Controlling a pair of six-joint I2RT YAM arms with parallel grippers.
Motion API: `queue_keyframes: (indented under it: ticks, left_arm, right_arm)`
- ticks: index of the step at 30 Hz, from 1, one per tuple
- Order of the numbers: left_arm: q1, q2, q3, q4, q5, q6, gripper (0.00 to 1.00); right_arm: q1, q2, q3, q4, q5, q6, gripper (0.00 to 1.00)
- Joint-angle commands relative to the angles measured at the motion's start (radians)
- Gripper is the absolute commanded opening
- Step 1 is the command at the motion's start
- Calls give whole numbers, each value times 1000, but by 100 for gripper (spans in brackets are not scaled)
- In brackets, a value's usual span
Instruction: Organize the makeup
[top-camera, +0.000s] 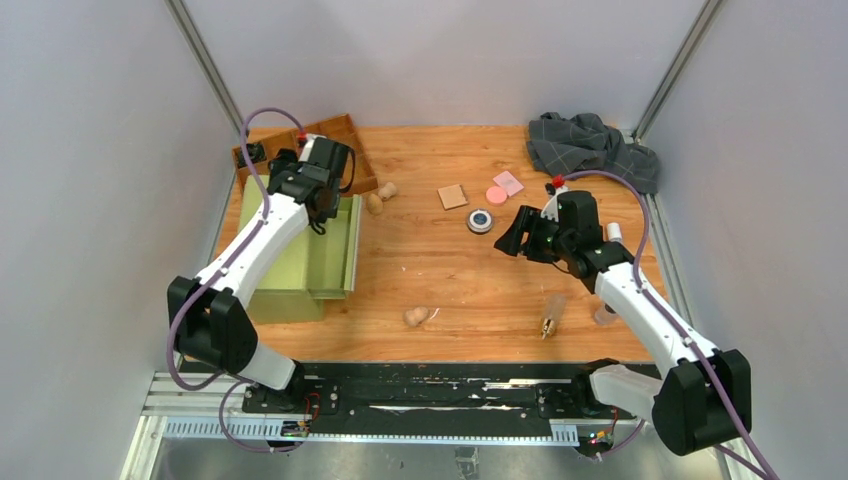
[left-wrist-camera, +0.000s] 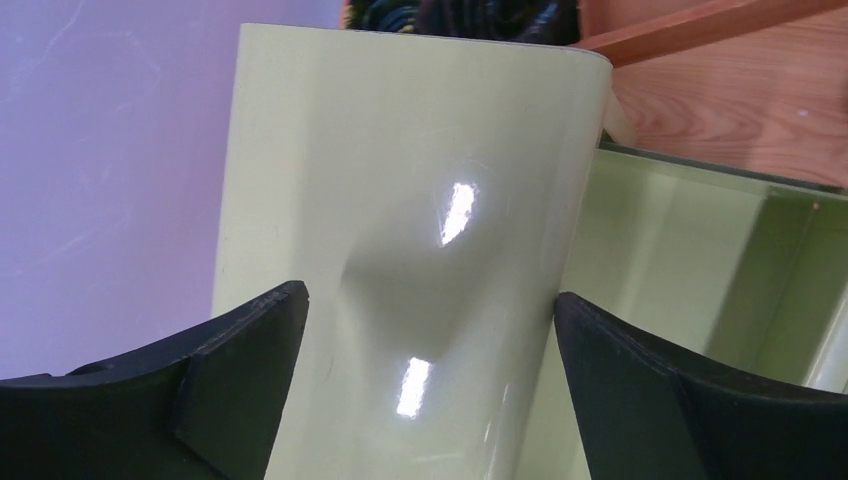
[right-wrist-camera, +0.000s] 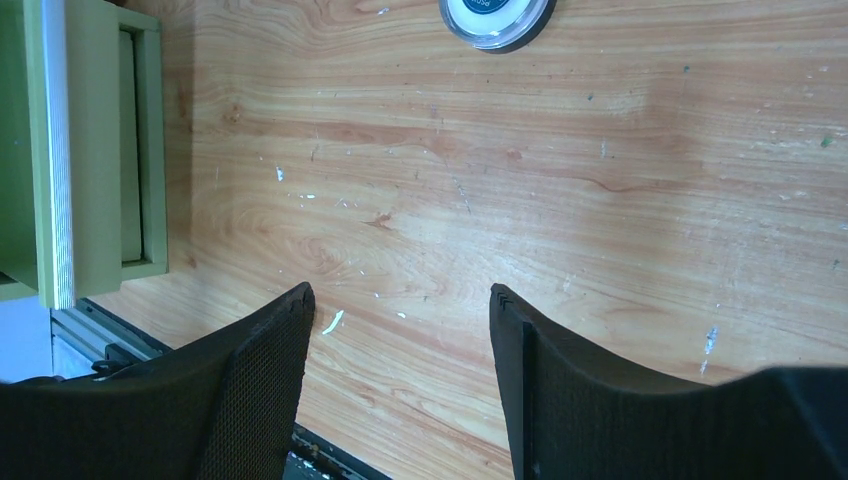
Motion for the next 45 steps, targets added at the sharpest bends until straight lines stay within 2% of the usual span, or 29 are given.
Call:
queue_keyframes:
  ticks: [1, 6, 11, 15, 20, 26, 30, 32, 38, 45]
  left_arm:
    - [40, -92, 20, -49, 19, 27, 98]
    - [-60, -157, 85, -52, 85, 46, 98]
    - [-158, -147, 180, -66, 159, 34, 98]
    - [-257, -45, 250, -63, 169, 27, 98]
    - [-365, 160, 362, -39, 119, 77, 98]
    - [-364, 448, 532, -67, 80, 60, 99]
    - [-345, 591, 617, -79, 16, 40, 82]
    - [-332, 644, 638, -78, -20, 34, 77]
    - [-269, 725, 639, -60, -25, 24, 74]
    - [-208, 781, 617, -6, 32, 106, 61]
  right_arm:
    - [-3, 9, 11, 17, -18, 12, 64]
    - [10, 25, 18, 24, -13, 12, 64]
    - [14, 44, 18, 28, -18, 8, 64]
    - [16, 36, 16, 24, -14, 14, 64]
    - [15, 5, 33, 8, -9, 29, 63]
    - [17, -26, 49, -12, 2, 42, 62]
    - [20, -58, 49, -35, 20, 34, 61]
    - [21, -73, 47, -54, 37, 20, 61]
    - [21, -105, 46, -93, 46, 1, 61]
    - [21, -89, 51, -95, 50, -1, 61]
